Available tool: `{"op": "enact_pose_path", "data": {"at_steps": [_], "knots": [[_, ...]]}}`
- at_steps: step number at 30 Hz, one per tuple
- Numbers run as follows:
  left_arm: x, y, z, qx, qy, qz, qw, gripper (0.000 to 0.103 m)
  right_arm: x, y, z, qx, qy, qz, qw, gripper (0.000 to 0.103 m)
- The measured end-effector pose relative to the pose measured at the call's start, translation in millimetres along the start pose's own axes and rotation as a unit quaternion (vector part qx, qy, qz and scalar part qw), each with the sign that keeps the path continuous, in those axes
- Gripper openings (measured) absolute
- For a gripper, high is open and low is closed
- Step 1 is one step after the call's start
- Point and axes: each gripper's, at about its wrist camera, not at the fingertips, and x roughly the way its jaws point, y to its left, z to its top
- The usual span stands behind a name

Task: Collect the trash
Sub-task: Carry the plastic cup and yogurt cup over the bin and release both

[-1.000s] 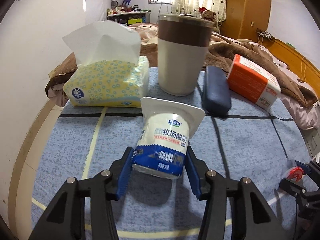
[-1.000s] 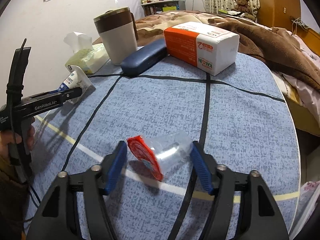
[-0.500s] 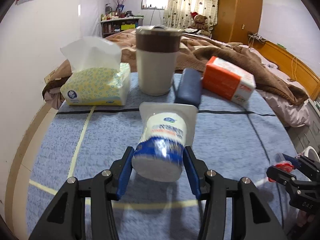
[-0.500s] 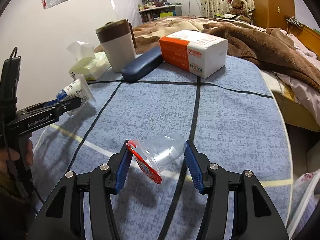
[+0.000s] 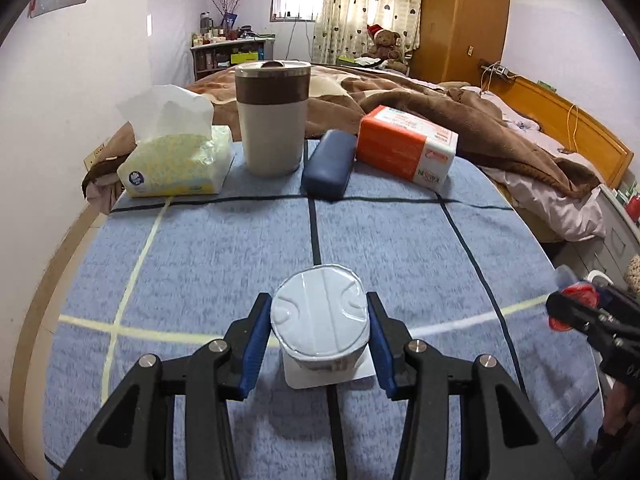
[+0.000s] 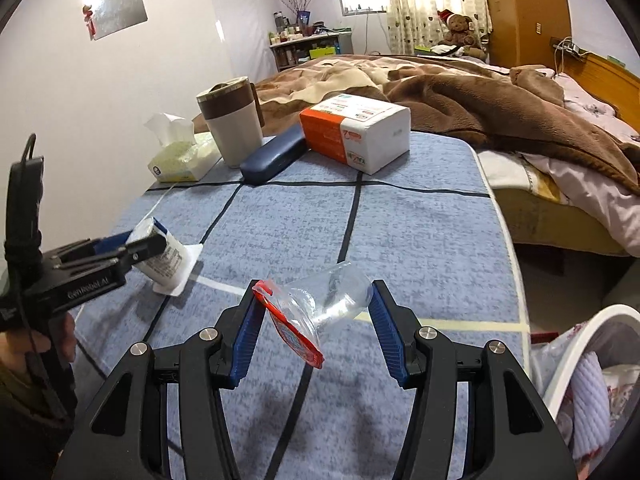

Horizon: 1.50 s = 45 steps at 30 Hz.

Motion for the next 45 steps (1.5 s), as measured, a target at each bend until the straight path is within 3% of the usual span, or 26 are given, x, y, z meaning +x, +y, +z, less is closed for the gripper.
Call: {"op": "enact_pose_path", "data": {"at_steps": [10,15,19,31,45], "knots": [[9,-7,-4,-0.022,0.000,-0.002,0.9998,0.049,-6,-4,-5,0.006,0.000,0.006,1.000,0.054],[15,-19,-8,0.002,0.005,0.024,0.9997,0.049,-13,-9,-6,0.008,-0.006,0.000,1.000,0.054],[4,-28,-8,0.005,-0.004,0.021,0.9998,0.048,-21,-13,-7,0.010,-0.012,-0.001,1.000,0.054],[-57,-90,-7,0.040,-0.051,-0.037,0.9972,0.048,-69,-44,-15,0.029,-0.049,-0.022,0.998,0.054],[-93,-194,-16,0.104,-0.073,-0.122,0.9843,0.049,-135,-103,-39,0.065,-0.083,-0.087,0.991,0.055]]}}
